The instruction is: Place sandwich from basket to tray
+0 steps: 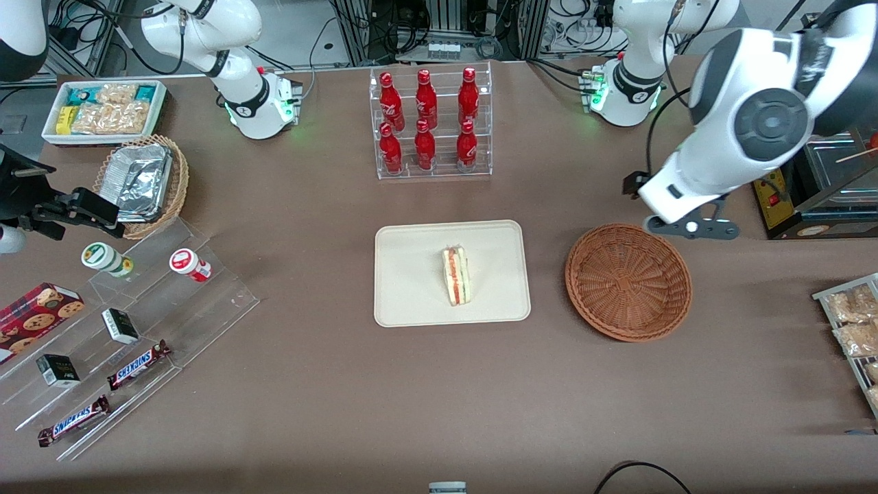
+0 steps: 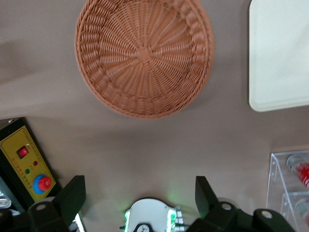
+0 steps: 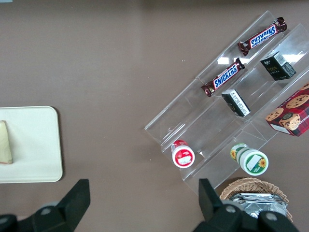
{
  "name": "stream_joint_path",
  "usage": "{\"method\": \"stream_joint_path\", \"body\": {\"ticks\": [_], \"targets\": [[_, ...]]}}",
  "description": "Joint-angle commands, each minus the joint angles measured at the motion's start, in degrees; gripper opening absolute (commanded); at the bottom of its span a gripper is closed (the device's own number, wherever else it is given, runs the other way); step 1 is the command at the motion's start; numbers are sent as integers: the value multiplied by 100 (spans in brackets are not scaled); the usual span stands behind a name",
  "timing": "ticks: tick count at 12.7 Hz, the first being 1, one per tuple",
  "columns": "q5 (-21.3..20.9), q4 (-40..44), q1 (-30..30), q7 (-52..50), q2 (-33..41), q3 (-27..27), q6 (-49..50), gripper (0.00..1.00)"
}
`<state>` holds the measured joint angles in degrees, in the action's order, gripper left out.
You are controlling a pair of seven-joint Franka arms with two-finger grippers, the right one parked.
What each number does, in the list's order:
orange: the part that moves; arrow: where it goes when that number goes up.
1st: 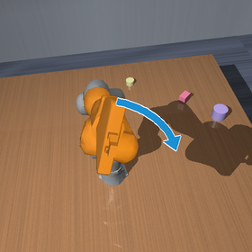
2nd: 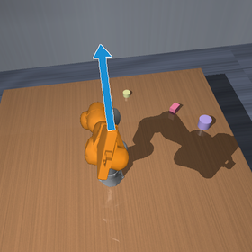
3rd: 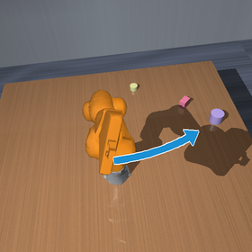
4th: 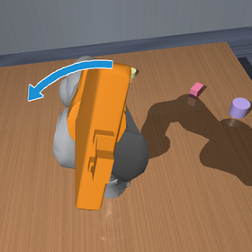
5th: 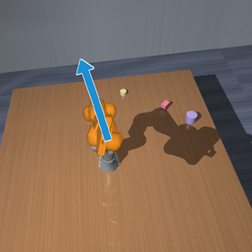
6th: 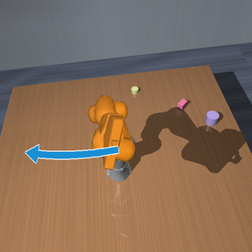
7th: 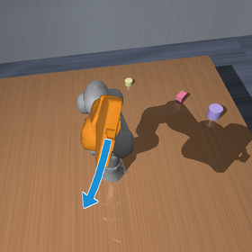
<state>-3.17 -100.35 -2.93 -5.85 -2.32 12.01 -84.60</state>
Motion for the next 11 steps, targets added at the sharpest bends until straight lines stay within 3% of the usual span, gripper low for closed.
{"method": "stream_joint_path", "body": {"ticks": [1, 7, 11], "targets": [[150, 49, 30, 610, 284, -390, 337, 100], [142, 621, 30, 1595, 407, -1314, 795, 100], [54, 991, 39, 1632, 399, -1394, 910, 100]]}}
